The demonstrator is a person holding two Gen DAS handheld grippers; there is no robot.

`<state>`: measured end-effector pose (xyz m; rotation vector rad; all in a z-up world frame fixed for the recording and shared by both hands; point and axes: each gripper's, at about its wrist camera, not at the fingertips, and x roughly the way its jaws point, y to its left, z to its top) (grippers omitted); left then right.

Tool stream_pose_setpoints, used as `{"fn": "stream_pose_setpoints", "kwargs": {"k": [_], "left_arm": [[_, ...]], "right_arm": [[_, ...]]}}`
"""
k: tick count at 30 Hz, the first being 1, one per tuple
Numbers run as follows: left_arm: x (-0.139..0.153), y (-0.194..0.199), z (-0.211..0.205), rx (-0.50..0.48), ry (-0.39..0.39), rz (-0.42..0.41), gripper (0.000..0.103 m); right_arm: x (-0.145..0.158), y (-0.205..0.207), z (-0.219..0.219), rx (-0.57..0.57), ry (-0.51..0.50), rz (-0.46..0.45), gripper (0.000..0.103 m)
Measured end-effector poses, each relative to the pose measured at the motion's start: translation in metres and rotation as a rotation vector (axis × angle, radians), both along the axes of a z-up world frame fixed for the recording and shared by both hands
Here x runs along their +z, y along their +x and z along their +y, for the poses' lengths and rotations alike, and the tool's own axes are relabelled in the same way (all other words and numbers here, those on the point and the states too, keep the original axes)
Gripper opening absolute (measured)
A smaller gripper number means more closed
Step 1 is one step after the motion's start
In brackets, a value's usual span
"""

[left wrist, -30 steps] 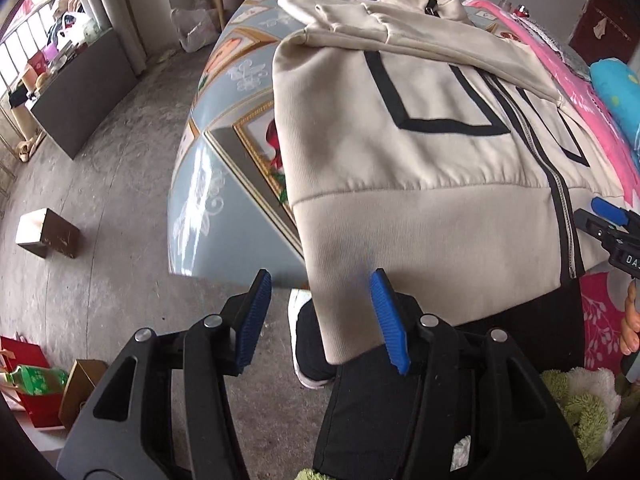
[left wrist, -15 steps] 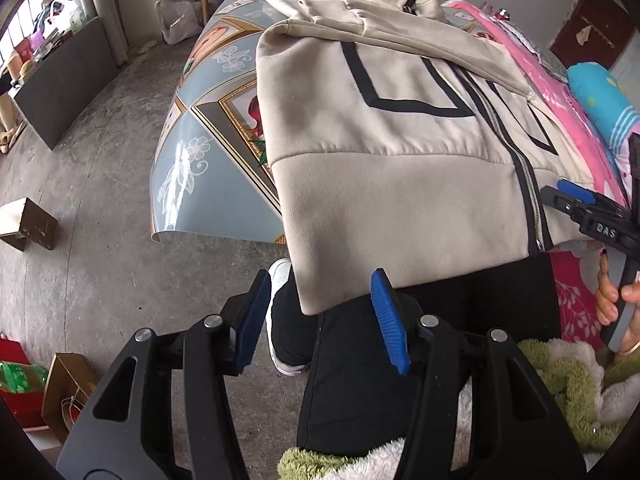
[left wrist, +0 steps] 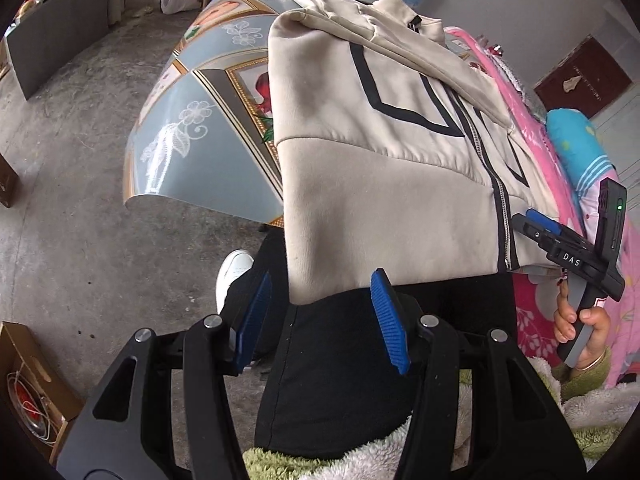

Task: Fold large clothes
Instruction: 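Grasp the jacket hem with the left tool while the right tool grasps the hem too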

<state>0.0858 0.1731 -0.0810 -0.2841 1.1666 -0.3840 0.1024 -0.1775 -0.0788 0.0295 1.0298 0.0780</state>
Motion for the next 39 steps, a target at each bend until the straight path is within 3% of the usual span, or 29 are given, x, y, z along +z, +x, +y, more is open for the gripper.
{"fn": "stream_pose_setpoints", "kwargs": {"k": [12, 14, 17, 22, 30, 32, 35, 39], "left_arm": [[-0.029, 0.030, 0.006, -0.021, -0.152, 0.062, 0.046], [-0.028, 0.028, 0.007, -0.037, -0.189, 0.060, 0.033], [-0.017, 0.021, 0.005, -0.079, -0.209, 0.028, 0.026], [0.005, 0.009, 0.001, -0.132, -0.238, -0.040, 0.025], [-0.004, 0.020, -0.001, -0.083, -0.233, 0.001, 0.025], [0.001, 0.017, -0.002, -0.094, -0.215, -0.035, 0.015], [0.008, 0.015, -0.003, -0.101, -0.192, -0.062, 0.008], [0.014, 0.013, -0.003, -0.106, -0.160, -0.082, 0.007]], "right_arm": [[0.000, 0.003, 0.001, -0.020, -0.007, 0.017, 0.081], [0.000, 0.003, 0.001, -0.023, -0.007, 0.019, 0.081], [0.000, 0.003, 0.000, -0.022, -0.006, 0.018, 0.081], [0.000, 0.003, 0.000, -0.021, -0.005, 0.019, 0.081], [0.001, 0.003, 0.000, -0.023, -0.005, 0.013, 0.082], [0.002, 0.001, -0.001, -0.033, 0.001, 0.011, 0.082], [0.010, -0.011, -0.013, -0.067, 0.036, -0.016, 0.082], [0.025, -0.039, -0.049, -0.156, 0.068, -0.058, 0.081]]}}
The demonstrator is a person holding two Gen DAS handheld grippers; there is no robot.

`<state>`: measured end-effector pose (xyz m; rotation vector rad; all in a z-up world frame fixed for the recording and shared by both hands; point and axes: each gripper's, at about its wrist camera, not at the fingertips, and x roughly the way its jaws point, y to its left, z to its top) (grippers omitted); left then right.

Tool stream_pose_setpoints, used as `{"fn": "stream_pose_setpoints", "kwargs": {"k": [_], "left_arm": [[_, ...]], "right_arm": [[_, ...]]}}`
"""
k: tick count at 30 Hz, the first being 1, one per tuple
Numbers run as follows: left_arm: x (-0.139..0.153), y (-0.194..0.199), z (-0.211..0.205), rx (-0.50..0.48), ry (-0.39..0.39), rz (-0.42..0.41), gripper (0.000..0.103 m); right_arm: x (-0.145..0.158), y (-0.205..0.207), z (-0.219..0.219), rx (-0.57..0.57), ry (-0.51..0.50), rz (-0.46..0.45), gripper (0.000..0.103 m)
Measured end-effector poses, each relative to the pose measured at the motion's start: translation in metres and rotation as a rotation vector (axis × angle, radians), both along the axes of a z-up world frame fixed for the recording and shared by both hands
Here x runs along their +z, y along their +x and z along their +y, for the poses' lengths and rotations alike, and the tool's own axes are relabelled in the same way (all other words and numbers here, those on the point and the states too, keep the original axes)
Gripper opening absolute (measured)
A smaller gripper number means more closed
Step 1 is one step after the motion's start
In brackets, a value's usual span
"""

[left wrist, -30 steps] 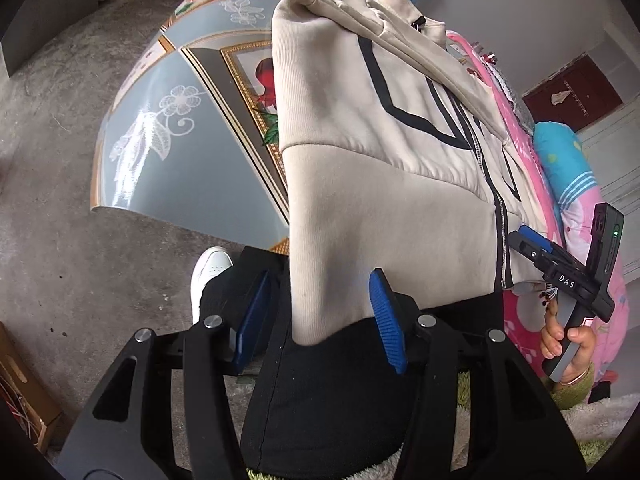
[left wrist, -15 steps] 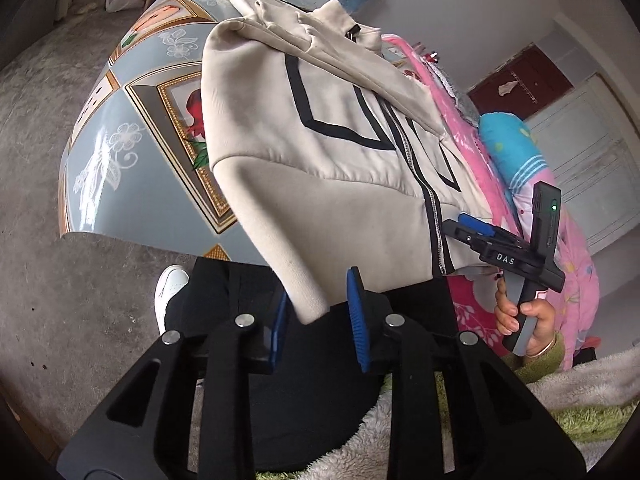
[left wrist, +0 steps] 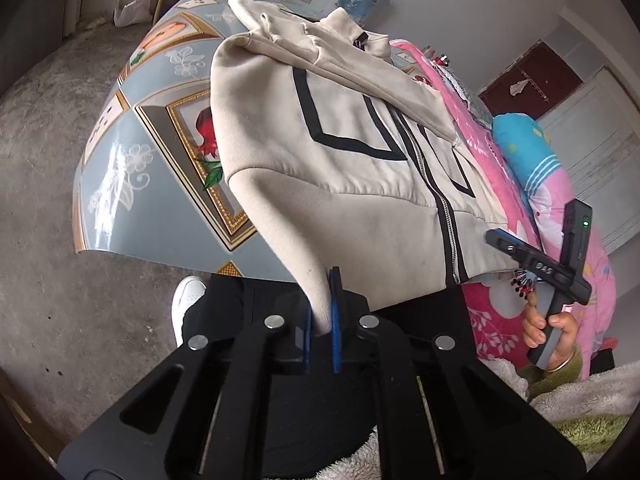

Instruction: Fold large clothes

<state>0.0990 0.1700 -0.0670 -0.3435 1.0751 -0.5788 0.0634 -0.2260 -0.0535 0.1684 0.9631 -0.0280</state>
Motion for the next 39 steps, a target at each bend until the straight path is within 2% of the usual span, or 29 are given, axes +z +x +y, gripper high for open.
{"fn": "stream_pose_setpoints", "kwargs": {"k": [6, 9, 14, 16, 20, 22, 27, 32, 36, 39], "left_arm": [[-0.003, 0.000, -0.006, -0.011, 0.059, 0.005, 0.006], [-0.003, 0.000, -0.006, -0.009, 0.064, 0.007, 0.006], [0.002, -0.002, -0.009, -0.019, 0.093, -0.021, 0.006], [0.003, -0.003, -0.010, -0.022, 0.103, -0.030, 0.006], [0.010, -0.005, -0.013, -0.027, 0.108, -0.063, 0.006], [0.017, -0.006, -0.014, -0.037, 0.094, -0.077, 0.006], [0.049, 0.003, -0.009, -0.020, -0.007, -0.138, 0.005], [0.077, 0.043, -0.003, 0.022, -0.091, -0.182, 0.005], [0.083, 0.094, -0.006, 0.063, -0.073, -0.181, 0.005], [0.074, 0.137, -0.010, 0.075, -0.052, -0.137, 0.005]], "right_arm": [[0.009, -0.038, -0.065, -0.180, -0.036, -0.004, 0.073], [0.002, -0.048, -0.091, -0.245, -0.007, 0.020, 0.063], [-0.013, -0.051, -0.101, -0.252, 0.045, 0.053, 0.043], [-0.015, -0.052, -0.097, -0.243, 0.016, 0.058, 0.038], [-0.013, -0.055, -0.090, -0.242, -0.033, 0.078, 0.014], [-0.007, -0.058, -0.089, -0.241, -0.032, 0.066, 0.007], [0.030, -0.048, -0.080, -0.216, -0.046, -0.016, 0.006], [0.066, -0.005, -0.081, -0.181, -0.047, -0.115, 0.006], [0.082, 0.046, -0.088, -0.177, -0.046, -0.178, 0.006], [0.078, 0.089, -0.096, -0.184, -0.023, -0.185, 0.006]]}}
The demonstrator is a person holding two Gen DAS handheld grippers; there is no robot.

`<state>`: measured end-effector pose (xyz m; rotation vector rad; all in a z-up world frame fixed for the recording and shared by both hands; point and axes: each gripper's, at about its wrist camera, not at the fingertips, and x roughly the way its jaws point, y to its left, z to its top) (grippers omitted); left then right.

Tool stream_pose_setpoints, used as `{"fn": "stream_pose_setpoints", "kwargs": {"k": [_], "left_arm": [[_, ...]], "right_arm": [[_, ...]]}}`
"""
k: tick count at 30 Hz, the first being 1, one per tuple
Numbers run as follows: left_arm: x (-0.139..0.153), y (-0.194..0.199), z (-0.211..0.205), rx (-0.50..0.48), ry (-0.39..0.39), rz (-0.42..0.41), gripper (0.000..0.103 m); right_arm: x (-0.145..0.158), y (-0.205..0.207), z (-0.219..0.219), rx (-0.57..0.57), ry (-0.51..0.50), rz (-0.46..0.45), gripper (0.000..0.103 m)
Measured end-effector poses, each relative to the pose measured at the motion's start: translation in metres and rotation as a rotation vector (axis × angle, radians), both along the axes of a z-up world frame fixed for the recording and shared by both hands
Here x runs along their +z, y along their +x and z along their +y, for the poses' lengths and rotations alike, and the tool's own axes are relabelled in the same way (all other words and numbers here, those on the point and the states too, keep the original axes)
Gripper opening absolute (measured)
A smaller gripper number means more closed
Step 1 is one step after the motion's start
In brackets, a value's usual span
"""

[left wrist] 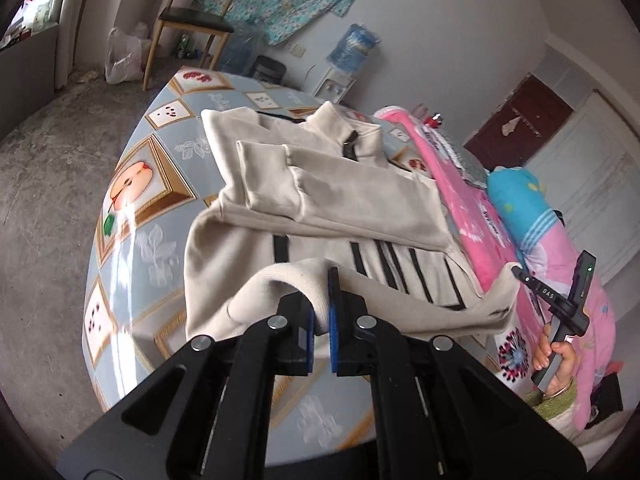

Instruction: Fold large clothes

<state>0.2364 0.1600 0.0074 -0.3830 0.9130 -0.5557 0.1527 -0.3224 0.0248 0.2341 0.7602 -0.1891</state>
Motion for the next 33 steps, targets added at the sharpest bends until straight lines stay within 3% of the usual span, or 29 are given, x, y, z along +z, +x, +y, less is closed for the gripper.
{"fn": "stream_pose_setpoints", "kwargs": {"k": [3, 6, 9, 11, 13, 18, 20, 23, 28, 33], "left_arm": [[-0.020, 0.037, -0.001, 0.031, 0.007, 0.053, 0.005], [-0.045, 0.065, 0.003, 0.090, 0.029, 0.123, 0.014], [-0.050, 0.068, 0.016, 0.157, 0.023, 0.136, 0.023], [-0.045, 0.060, 0.028, 0.184, 0.008, 0.114, 0.028], [-0.038, 0.048, 0.036, 0.191, 0.010, 0.102, 0.029], [-0.030, 0.003, 0.033, 0.156, 0.021, 0.099, 0.047], [-0.034, -0.014, 0.027, 0.140, -0.001, 0.118, 0.059], [-0.051, -0.033, 0.019, 0.130, -0.057, 0.176, 0.065], [-0.083, -0.034, 0.022, 0.226, -0.155, 0.277, 0.068], [-0.092, -0.030, 0.036, 0.346, -0.285, 0.296, 0.070]], "right_arm": [[-0.018, 0.040, -0.009, -0.018, 0.016, 0.022, 0.006], [-0.050, 0.071, -0.026, -0.017, 0.122, 0.087, 0.010], [-0.065, 0.078, -0.041, -0.044, 0.191, 0.111, 0.028], [-0.061, 0.068, -0.047, -0.064, 0.214, 0.074, 0.053], [-0.054, 0.055, -0.053, -0.076, 0.226, 0.039, 0.060], [-0.047, 0.012, -0.059, -0.083, 0.293, 0.033, 0.067], [-0.054, -0.006, -0.055, -0.077, 0.317, 0.061, 0.070], [-0.071, -0.025, -0.047, -0.082, 0.348, 0.122, 0.070], [-0.093, -0.038, -0.046, -0.125, 0.382, 0.149, 0.070], [-0.095, -0.034, -0.047, -0.188, 0.394, 0.115, 0.070]]}}
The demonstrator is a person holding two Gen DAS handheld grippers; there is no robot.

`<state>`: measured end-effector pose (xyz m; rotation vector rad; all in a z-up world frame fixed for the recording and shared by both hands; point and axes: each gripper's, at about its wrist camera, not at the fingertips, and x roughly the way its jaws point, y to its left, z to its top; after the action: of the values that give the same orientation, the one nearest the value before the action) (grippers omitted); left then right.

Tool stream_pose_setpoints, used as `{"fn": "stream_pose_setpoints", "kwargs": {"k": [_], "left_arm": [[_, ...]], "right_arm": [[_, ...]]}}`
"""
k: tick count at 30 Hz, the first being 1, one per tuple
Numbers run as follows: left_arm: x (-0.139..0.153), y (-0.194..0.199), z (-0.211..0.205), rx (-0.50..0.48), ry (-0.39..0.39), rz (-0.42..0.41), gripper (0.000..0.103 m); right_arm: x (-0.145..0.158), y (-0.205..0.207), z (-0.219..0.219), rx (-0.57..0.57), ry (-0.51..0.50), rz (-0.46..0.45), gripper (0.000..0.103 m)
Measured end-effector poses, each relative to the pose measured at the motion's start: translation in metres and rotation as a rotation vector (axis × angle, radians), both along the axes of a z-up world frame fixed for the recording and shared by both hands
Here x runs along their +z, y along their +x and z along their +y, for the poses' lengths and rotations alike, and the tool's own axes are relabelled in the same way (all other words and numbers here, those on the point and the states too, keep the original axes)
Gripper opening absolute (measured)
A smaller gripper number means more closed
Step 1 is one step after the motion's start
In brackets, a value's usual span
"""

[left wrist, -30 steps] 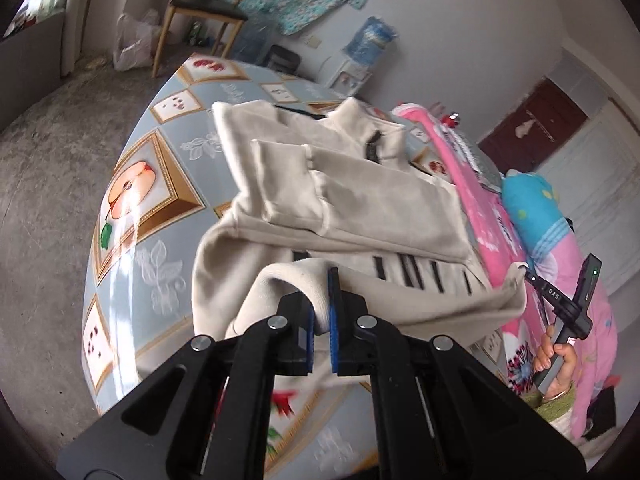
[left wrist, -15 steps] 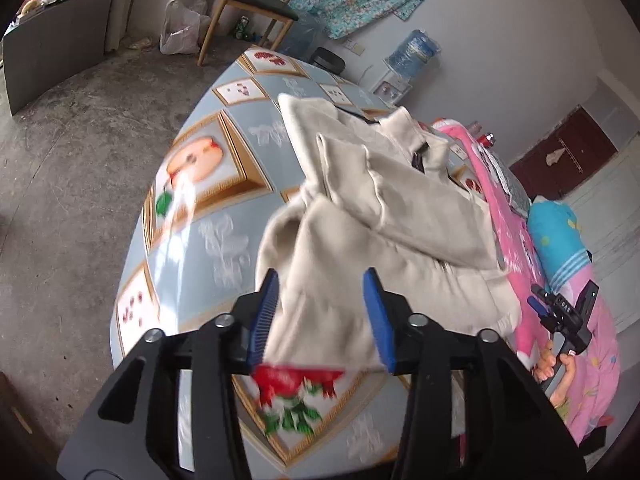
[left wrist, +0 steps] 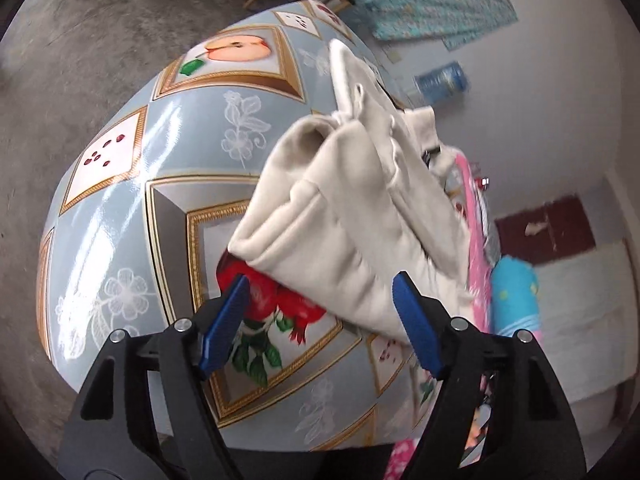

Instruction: Fold large clothes

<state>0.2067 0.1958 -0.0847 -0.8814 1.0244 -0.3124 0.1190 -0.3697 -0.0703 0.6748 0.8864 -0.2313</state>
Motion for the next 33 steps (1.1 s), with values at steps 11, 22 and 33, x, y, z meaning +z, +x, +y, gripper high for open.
{"fn": "stream_pose_setpoints", "kwargs": {"k": [11, 22, 33], "left_arm": [[0.013, 0.013, -0.041, 0.113, 0.370, -0.082, 0.033], [0.097, -0.040, -0.097, -0.073, 0.876, -0.520, 0.009], [0.104, -0.087, -0.035, -0.170, 0.800, -0.378, 0.011]], "right_arm": [[-0.003, 0.040, 0.021, -0.120, -0.218, -0.030, 0.061], [0.065, 0.024, 0.066, 0.037, -0.568, -0.075, 0.013], [0.055, -0.062, 0.054, 0.122, -0.327, 0.029, 0.023]]}}
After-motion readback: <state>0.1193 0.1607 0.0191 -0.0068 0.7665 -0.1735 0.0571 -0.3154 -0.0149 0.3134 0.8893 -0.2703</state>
